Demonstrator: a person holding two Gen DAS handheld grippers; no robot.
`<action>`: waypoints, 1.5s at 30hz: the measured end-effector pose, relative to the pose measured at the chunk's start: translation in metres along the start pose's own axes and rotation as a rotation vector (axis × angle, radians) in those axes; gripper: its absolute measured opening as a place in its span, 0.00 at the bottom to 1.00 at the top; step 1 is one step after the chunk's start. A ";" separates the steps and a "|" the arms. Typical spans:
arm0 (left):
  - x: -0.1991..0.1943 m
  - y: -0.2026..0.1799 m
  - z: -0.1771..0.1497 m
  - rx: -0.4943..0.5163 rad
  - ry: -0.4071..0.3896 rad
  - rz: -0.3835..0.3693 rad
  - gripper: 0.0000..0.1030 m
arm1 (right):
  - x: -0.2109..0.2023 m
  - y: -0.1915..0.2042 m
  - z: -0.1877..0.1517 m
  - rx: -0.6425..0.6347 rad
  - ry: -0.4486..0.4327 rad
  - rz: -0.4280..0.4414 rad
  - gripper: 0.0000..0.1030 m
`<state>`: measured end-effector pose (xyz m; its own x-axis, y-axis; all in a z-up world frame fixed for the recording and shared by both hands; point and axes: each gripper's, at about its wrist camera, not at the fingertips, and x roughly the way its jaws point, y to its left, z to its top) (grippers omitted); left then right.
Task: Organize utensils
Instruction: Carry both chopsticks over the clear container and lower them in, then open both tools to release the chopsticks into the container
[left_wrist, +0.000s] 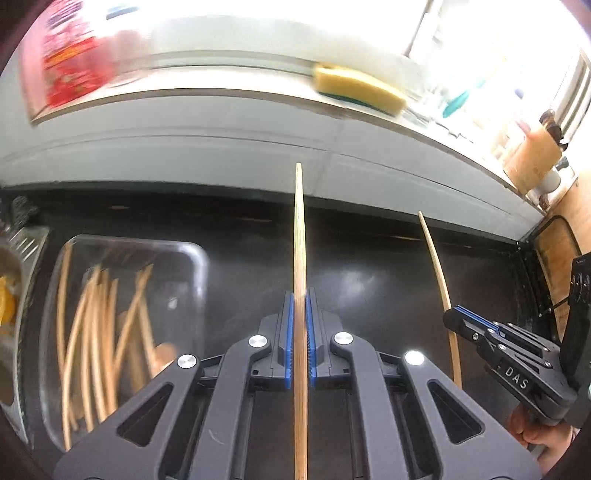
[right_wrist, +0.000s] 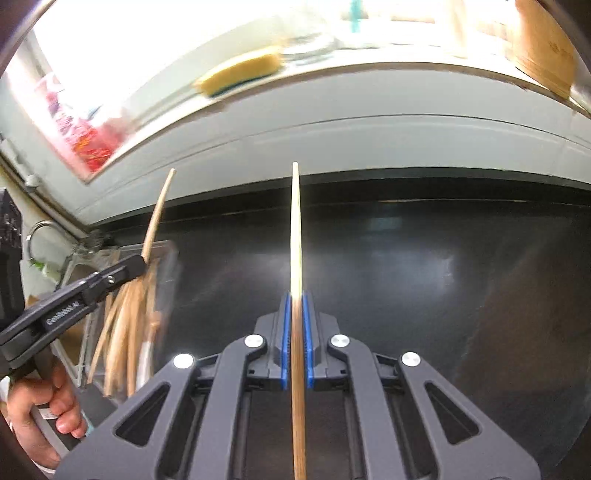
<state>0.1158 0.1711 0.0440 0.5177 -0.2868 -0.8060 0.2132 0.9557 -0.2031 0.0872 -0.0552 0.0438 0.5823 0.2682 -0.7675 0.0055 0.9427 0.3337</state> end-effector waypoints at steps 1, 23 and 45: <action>-0.005 0.004 -0.001 -0.001 -0.001 0.002 0.05 | -0.003 0.013 -0.005 -0.008 0.000 0.011 0.07; -0.096 0.196 -0.024 -0.111 -0.005 0.066 0.05 | 0.036 0.203 -0.058 -0.080 0.033 0.138 0.07; -0.078 0.223 -0.001 -0.057 0.012 0.136 0.95 | 0.072 0.237 -0.074 -0.175 0.047 -0.044 0.90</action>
<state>0.1222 0.4070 0.0613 0.5290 -0.1542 -0.8345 0.0943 0.9879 -0.1228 0.0702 0.2022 0.0276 0.5457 0.2309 -0.8055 -0.1136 0.9728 0.2019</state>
